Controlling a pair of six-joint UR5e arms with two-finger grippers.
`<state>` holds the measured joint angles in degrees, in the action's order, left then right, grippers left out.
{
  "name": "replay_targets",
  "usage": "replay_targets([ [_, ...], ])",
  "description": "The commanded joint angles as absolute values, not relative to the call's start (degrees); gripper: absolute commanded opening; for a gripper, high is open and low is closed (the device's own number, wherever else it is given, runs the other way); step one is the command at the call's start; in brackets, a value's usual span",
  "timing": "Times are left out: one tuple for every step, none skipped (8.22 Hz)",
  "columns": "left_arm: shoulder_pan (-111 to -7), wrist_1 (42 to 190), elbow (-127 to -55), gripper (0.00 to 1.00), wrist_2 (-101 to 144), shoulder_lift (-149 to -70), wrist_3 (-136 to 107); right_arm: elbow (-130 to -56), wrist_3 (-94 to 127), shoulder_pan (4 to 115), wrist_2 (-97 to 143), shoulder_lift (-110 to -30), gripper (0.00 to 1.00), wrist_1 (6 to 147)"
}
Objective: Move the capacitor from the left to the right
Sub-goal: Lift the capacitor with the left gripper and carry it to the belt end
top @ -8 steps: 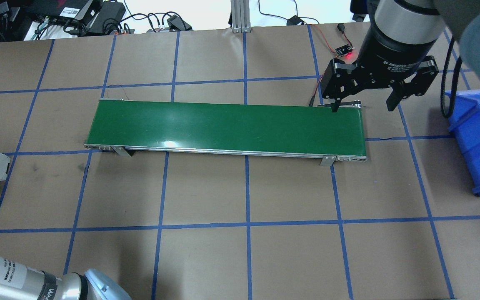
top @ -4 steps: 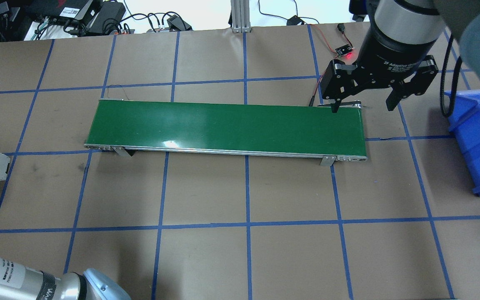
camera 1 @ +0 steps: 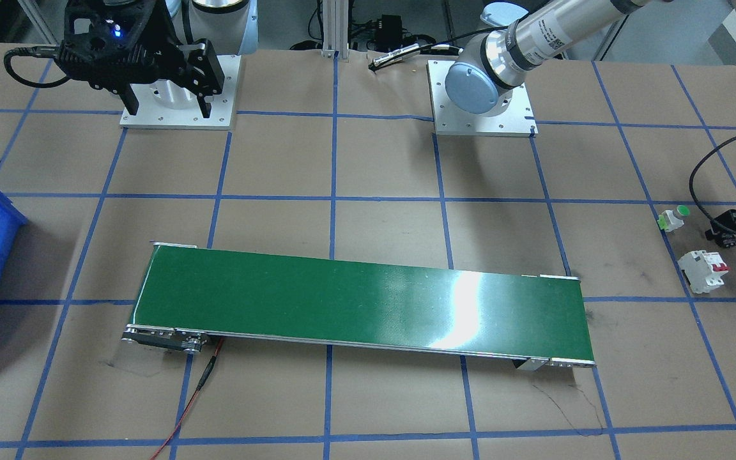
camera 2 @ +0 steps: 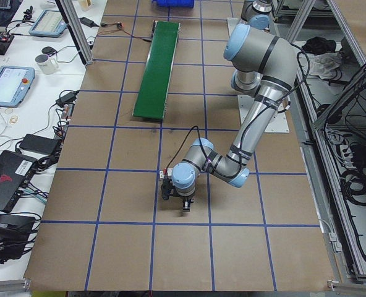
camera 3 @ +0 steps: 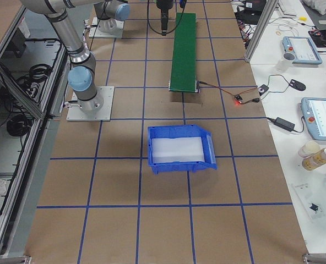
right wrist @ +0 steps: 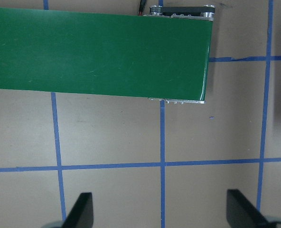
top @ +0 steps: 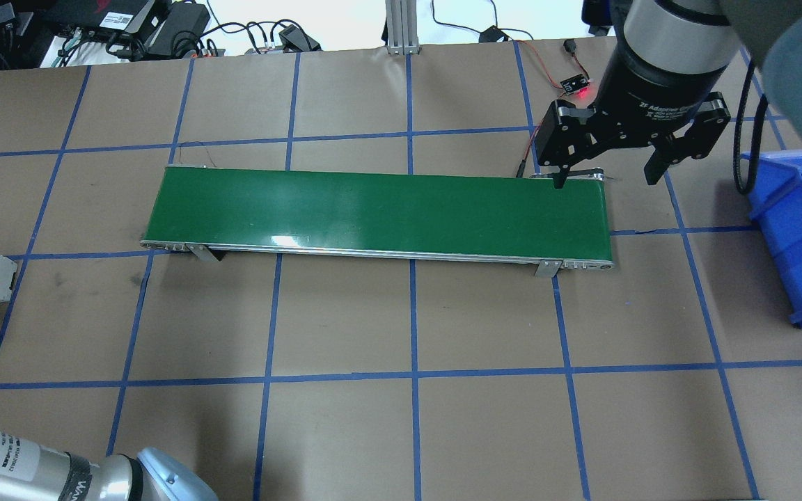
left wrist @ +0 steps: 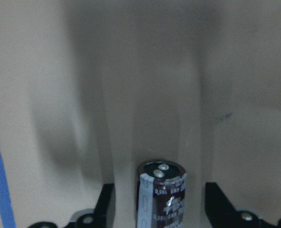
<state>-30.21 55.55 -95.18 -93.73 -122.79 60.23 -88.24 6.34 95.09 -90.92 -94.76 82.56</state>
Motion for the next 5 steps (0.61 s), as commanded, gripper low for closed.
replay_targets([
  [-30.15,55.63,-95.27,0.32,-93.6,-122.87,60.38,-88.24,5.37,95.18,-91.06,-94.75,1.0,82.53],
  [-30.15,55.72,-95.19,0.18,-93.26,-122.7,60.38,-88.24,5.27,95.1,-91.14,-94.83,1.0,82.44],
  [-30.15,55.9,-95.19,0.08,-93.51,-121.91,60.64,-88.24,5.27,95.1,-91.14,-94.92,1.0,82.44],
  [-30.06,57.9,-94.84,0.0,-93.6,-121.73,60.73,-88.24,5.27,95.1,-91.06,-94.83,1.0,82.53],
  [-30.06,62.79,-94.31,0.0,-93.86,-121.38,60.73,-88.24,5.27,95.1,-90.88,-94.66,1.0,82.62],
])
